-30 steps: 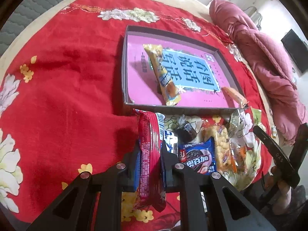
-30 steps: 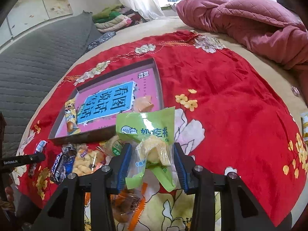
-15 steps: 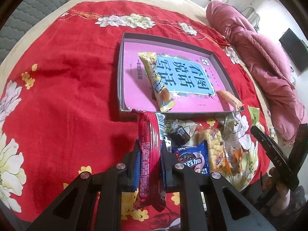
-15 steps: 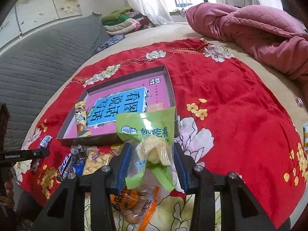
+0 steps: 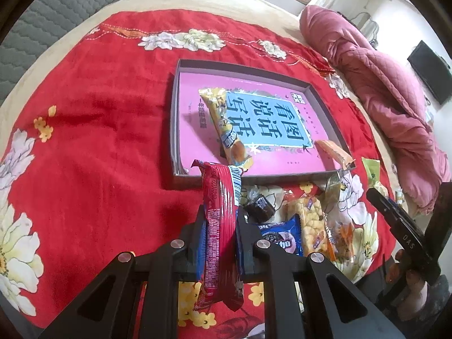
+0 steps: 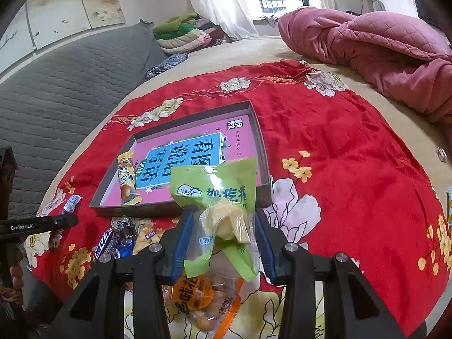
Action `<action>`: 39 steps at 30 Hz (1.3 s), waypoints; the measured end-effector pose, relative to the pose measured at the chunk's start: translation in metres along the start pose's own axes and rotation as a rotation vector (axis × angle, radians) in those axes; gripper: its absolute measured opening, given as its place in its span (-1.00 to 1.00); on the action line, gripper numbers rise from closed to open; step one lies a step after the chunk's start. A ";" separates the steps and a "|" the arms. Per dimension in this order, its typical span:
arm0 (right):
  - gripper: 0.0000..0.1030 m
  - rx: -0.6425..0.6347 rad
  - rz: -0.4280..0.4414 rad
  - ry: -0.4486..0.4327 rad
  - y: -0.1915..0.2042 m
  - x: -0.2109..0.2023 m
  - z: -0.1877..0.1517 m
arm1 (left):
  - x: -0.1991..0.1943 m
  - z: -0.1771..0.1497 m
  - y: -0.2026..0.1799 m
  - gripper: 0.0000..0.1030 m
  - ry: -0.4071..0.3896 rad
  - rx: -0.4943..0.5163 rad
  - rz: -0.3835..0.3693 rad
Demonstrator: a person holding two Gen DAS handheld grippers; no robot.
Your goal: Organize snacks
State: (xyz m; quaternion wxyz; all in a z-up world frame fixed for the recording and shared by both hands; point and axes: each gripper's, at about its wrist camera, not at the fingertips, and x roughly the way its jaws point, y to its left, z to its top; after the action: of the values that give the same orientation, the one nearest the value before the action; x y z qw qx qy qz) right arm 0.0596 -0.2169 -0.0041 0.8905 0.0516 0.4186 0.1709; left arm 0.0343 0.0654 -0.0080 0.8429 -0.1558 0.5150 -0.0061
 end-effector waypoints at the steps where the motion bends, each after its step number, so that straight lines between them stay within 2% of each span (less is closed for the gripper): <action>1: -0.16 -0.001 0.002 -0.001 0.001 0.000 0.001 | 0.000 0.000 0.000 -0.67 -0.001 0.001 0.000; 16: -0.16 -0.010 0.019 -0.020 0.007 -0.007 0.007 | -0.003 0.005 -0.007 -0.67 -0.008 0.011 -0.010; 39: -0.16 -0.019 0.061 -0.086 0.027 -0.015 0.044 | -0.018 0.042 -0.041 -0.67 -0.066 0.053 -0.073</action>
State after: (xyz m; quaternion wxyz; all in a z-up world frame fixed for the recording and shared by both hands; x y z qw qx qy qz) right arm 0.0769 -0.1948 0.0412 0.9025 0.0630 0.3766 0.1994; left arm 0.0688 0.0399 0.0364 0.8625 -0.1522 0.4806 -0.0455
